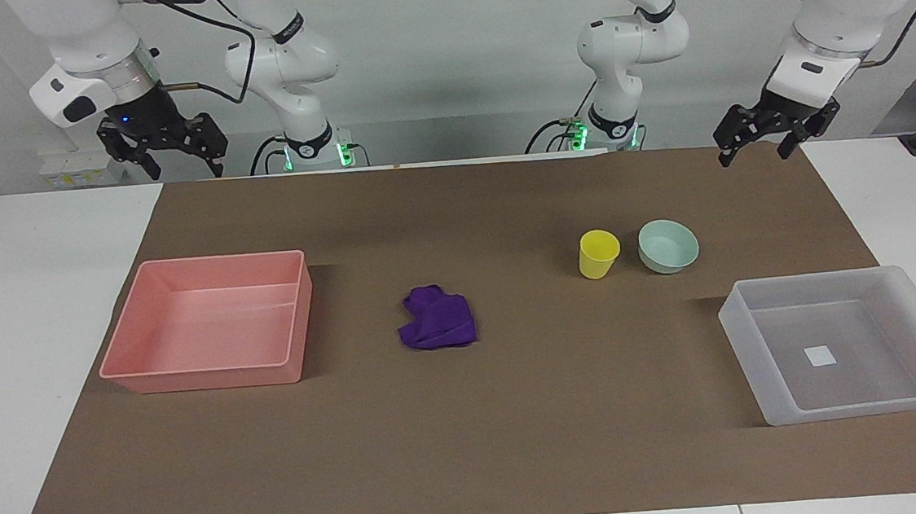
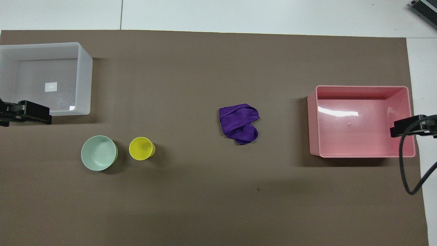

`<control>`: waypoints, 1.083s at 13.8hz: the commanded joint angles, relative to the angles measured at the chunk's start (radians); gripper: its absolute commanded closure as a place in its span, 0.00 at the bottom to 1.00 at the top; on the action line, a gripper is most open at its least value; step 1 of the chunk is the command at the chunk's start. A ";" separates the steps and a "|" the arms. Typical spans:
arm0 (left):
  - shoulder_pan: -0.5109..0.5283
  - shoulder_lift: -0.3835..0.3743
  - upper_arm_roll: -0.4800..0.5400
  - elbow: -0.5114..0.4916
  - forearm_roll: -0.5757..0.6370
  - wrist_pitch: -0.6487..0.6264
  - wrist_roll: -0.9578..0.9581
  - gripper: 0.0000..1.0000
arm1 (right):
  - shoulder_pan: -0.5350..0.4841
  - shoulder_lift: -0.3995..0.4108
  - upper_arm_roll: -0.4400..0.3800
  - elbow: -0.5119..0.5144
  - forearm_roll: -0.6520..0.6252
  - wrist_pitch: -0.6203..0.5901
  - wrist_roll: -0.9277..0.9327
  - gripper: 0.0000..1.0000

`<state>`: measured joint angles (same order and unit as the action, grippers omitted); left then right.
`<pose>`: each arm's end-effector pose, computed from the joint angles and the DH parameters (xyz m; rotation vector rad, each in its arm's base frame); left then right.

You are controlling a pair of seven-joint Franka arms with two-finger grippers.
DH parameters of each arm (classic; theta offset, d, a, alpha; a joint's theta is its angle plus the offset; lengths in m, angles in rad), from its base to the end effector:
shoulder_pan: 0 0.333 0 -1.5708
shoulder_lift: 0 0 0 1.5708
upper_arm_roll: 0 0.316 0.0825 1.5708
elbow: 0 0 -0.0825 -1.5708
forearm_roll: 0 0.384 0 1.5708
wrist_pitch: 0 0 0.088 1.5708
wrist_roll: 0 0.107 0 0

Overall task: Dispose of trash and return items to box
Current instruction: 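Reach the right gripper to the purple cloth while the left gripper reaches the bowl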

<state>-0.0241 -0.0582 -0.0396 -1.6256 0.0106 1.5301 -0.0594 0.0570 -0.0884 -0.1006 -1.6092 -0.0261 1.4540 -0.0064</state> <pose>0.5306 -0.0333 0.6268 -3.1259 0.0062 0.0570 0.5137 -0.0280 0.6438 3.1238 -0.0604 -0.1057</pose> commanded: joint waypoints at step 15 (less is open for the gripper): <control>-0.034 -0.069 0.000 -0.193 -0.005 0.034 0.007 0.00 | 0.148 -0.026 0.027 -0.314 0.017 0.487 0.103 0.00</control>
<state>-0.0480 -0.0896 -0.0480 -1.7178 0.0098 1.4982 -0.0584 0.1554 -0.1157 -0.0767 -1.8351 -0.0186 1.8248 0.0436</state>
